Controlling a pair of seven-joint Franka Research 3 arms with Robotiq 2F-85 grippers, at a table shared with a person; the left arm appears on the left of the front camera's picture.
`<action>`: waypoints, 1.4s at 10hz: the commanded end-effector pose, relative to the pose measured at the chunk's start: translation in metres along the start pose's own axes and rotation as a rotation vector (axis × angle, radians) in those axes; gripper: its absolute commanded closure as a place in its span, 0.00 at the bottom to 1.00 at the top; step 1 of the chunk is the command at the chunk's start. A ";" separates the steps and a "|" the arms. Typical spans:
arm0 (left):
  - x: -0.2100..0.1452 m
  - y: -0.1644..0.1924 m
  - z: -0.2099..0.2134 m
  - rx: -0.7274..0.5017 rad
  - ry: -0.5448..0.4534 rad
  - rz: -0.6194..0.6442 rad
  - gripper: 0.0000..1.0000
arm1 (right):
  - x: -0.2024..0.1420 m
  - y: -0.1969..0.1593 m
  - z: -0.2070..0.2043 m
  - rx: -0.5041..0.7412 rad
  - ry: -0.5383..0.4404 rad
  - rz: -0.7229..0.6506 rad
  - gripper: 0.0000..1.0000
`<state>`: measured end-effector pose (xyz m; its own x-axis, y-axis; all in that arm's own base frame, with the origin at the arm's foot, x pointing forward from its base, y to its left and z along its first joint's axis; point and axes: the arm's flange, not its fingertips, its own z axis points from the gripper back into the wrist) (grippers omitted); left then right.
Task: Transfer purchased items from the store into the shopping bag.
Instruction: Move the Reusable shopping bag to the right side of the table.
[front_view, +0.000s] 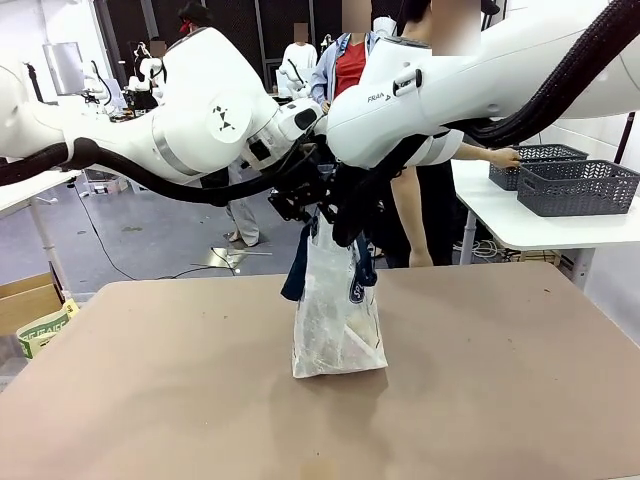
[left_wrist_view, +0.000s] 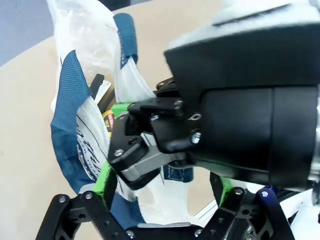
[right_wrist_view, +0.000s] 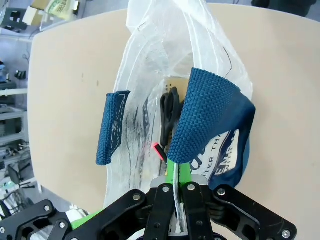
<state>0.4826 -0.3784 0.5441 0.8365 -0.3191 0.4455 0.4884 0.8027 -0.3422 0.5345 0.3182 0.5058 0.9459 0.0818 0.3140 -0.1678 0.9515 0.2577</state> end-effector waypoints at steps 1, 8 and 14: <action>-0.010 0.004 0.007 -0.054 -0.021 -0.025 0.00 | 0.007 0.002 -0.003 0.024 -0.018 -0.020 1.00; -0.020 0.000 -0.014 0.034 0.075 -0.048 0.00 | 0.008 0.001 -0.004 0.028 -0.015 -0.022 1.00; -0.022 0.000 -0.021 0.123 0.072 -0.081 0.39 | 0.007 0.001 -0.004 0.035 -0.014 -0.022 1.00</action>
<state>0.4720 -0.3798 0.5165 0.8119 -0.4273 0.3978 0.5401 0.8084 -0.2339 0.5375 0.3192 0.5049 0.9460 0.0796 0.3141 -0.1667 0.9508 0.2610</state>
